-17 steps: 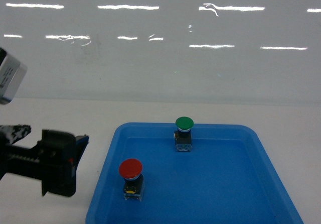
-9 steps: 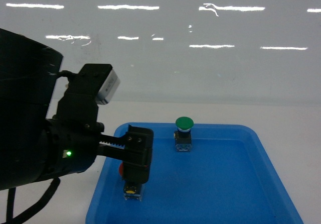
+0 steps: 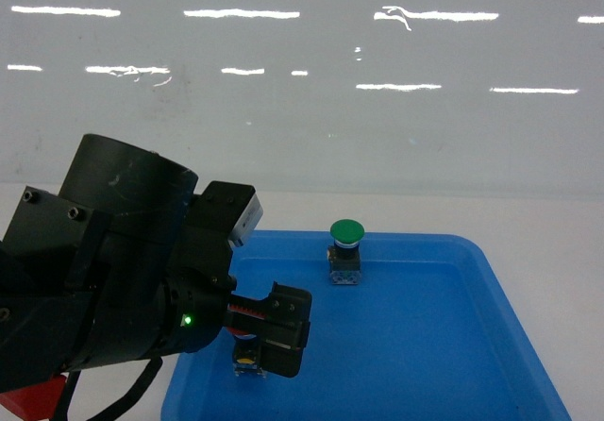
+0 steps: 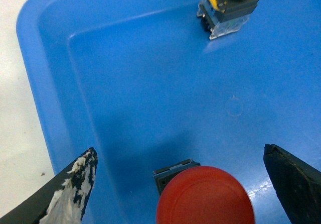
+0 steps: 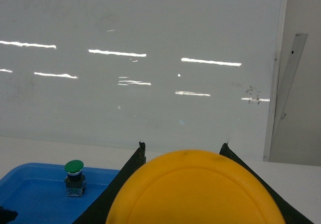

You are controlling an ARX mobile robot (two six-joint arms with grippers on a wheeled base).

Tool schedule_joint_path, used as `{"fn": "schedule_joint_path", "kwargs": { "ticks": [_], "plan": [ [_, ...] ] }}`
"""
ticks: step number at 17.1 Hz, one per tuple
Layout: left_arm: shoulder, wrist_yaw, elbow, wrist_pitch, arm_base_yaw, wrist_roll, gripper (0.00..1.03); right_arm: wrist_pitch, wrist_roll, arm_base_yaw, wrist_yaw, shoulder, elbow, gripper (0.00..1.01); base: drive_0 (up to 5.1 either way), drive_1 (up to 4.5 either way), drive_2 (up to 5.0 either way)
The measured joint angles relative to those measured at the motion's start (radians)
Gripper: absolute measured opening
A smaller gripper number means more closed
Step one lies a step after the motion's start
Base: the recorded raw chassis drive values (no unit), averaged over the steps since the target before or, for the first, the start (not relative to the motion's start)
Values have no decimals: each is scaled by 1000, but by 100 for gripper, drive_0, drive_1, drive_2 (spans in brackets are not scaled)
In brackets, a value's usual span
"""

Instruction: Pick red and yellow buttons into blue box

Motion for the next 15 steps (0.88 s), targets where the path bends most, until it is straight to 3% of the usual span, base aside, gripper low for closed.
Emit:
{"fn": "schedule_joint_path", "kwargs": {
  "ticks": [8, 9, 15],
  "plan": [
    [84, 12, 9, 27, -17, 7, 98, 0, 0, 0, 0, 0, 0, 39, 0, 0, 0],
    [86, 11, 11, 27, -20, 6, 94, 0, 0, 0, 0, 0, 0, 39, 0, 0, 0],
    [97, 9, 3, 60, -34, 2, 35, 0, 0, 0, 0, 0, 0, 39, 0, 0, 0]
  ]
}}
